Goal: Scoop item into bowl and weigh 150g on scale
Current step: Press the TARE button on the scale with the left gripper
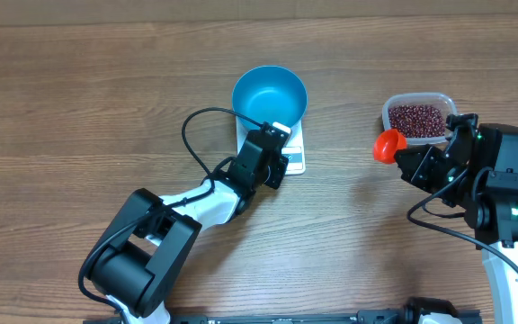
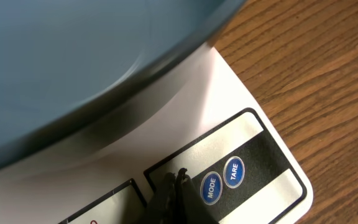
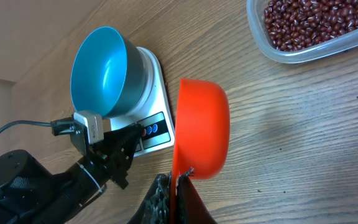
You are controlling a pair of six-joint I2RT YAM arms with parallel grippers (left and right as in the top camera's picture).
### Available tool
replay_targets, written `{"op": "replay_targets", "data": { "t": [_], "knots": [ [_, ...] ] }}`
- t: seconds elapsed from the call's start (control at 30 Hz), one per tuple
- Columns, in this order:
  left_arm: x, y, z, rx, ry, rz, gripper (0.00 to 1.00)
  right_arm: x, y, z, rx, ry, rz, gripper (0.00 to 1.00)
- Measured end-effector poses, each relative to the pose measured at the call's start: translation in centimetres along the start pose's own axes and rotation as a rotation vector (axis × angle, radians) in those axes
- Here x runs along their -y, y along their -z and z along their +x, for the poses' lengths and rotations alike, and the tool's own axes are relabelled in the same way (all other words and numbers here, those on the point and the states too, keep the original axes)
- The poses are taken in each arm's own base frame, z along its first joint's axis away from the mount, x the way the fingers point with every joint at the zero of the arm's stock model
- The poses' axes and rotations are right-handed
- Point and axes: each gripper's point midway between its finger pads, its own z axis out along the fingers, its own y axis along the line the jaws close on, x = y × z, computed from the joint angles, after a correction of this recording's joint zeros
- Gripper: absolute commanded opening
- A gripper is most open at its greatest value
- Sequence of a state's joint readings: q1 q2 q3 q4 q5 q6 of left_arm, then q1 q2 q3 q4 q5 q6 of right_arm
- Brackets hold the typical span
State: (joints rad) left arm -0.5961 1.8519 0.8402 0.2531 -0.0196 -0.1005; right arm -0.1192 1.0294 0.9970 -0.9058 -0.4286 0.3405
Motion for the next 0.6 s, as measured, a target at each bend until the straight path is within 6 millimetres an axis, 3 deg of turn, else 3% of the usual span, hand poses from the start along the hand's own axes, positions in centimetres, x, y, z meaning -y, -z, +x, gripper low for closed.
{"op": "replay_targets", "data": {
  "t": [0.6],
  "knots": [
    [0.26,0.01,0.37,-0.026,-0.013,0.003,0.04,0.02,0.00,0.07,-0.003,-0.001,0.001,0.04]
  ]
}}
